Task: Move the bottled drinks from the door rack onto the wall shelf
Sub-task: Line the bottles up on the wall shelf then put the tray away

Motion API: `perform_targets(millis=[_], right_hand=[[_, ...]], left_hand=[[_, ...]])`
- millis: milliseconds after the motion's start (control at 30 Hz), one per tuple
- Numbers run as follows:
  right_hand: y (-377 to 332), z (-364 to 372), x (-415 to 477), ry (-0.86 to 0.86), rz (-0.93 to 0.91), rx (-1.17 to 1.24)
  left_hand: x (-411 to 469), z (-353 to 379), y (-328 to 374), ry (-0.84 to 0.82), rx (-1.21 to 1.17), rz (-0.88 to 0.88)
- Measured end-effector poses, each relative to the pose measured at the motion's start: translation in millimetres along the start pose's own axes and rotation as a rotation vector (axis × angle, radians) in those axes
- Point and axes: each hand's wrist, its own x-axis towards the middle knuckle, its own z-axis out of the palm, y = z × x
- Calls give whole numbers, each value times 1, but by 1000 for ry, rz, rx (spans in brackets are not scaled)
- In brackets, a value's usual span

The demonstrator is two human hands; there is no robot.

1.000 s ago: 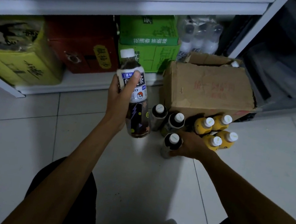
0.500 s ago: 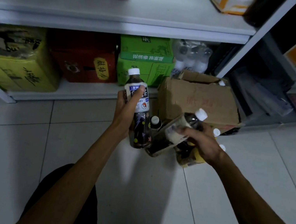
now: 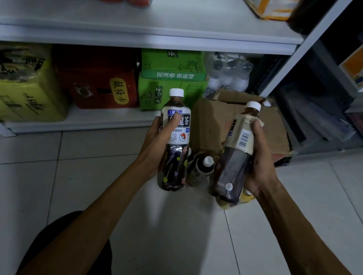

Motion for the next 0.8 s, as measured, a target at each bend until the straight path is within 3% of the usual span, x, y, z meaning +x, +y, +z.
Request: perform_targets(millis=[400,800], right_hand=[[4,4,8,-56,124,-259],[22,7,22,93,-112,-367]], left_hand=[[-3,4,4,-127,-80,-142],[-1,2,-4,-98,38,-117]])
